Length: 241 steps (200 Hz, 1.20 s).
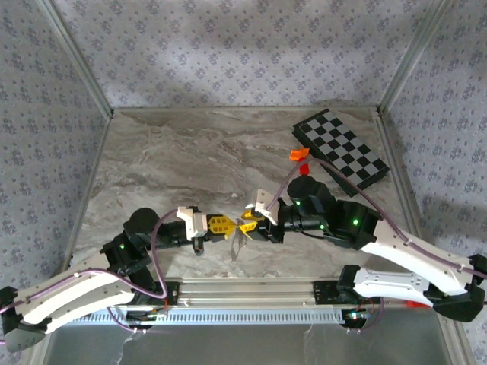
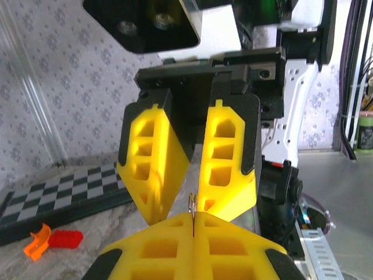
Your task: Put the keys on the keyring
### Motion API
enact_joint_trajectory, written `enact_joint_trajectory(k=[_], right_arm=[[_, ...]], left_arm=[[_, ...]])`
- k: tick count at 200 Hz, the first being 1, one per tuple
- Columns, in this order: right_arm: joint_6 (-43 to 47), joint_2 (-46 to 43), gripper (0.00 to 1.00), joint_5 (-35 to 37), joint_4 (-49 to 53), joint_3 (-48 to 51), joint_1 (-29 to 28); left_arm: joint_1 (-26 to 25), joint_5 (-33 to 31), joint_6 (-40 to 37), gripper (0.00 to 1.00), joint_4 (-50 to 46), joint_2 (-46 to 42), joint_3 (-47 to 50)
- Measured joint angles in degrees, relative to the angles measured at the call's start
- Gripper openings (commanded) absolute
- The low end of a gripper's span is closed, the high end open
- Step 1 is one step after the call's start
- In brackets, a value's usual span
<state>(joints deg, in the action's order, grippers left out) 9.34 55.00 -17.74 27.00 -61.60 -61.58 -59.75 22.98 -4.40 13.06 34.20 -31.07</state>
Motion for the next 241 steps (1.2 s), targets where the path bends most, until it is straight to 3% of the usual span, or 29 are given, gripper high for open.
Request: enact_joint_trajectory(k=[123, 184, 211, 241], right_arm=[[-2.6, -4.8, 0.32, -7.6, -11.0, 6.3, 0.9], [-2.9, -4.7, 0.14, -8.1, -12.0, 6.3, 0.8], [-2.7, -4.7, 0.00, -8.0, -11.9, 6.3, 0.8], [-2.5, -4.3, 0.00, -7.6, -10.6, 6.0, 0.8]], left_arm=[[0.0, 2.4, 1.1, 0.00, 5.1, 1.2, 0.4], [0.0, 2.4, 1.1, 0.00, 5.1, 1.2, 0.4], [0.0, 2.3, 1.5, 0.00, 5.1, 1.2, 0.4], [0.0, 2.1, 1.5, 0.01, 3.7, 1.2, 0.4]])
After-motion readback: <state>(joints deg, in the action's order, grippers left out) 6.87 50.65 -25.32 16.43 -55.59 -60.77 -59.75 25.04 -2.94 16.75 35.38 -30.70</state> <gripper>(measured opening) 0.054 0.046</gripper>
